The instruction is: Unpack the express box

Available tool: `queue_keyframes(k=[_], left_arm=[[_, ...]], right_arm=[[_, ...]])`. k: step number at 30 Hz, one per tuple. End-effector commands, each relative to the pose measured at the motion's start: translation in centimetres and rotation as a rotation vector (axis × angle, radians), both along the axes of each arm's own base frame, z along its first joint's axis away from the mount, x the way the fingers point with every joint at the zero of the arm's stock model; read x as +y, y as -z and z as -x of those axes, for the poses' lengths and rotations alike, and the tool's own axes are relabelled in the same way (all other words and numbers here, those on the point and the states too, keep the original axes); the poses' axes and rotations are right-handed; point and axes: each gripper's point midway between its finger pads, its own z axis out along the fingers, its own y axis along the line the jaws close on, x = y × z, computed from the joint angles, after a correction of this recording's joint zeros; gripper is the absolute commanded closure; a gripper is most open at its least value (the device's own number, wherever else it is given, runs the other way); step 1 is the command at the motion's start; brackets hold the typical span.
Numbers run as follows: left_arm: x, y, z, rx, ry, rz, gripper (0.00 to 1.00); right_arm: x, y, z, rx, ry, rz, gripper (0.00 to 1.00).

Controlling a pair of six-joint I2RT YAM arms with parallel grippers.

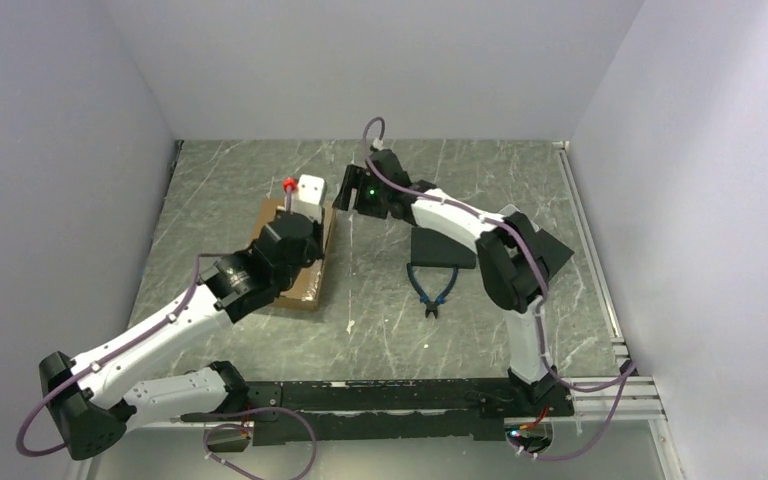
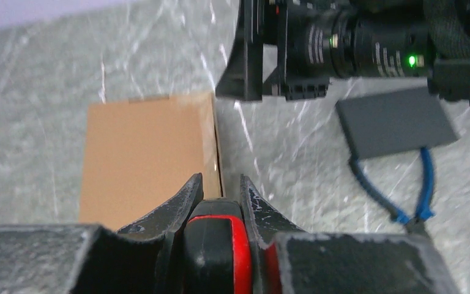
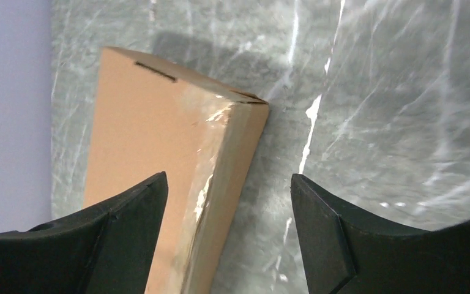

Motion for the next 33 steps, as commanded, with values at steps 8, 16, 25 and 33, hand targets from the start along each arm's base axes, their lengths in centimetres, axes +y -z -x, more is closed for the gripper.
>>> queue_keyframes(k=[8,16,25,33], left_arm=[[1.2,-9.8,0.7,-0.089,-0.012,0.121,1.0],[2.0,-6.8,3.1,0.069,0.017,0.264,1.0],[-6.6,-5.4,5.2,0.472,0.483,0.459,1.0],[-15.2,-0.8,6.0,0.744,0.722,0.649,1.0]], right_arm=[[-11.9,-10.5,6.9,-0.345,-0.198,0.368,0.19],[-17.0,-6.9,14.1,-0.282,-0.151,0.347,0.19],[-19.6,-12.7,14.0,-0.409,-0.023,0.352,0.19],[-22.0,-19.2,15.7,-0.571,0.084,0.258,0.19]])
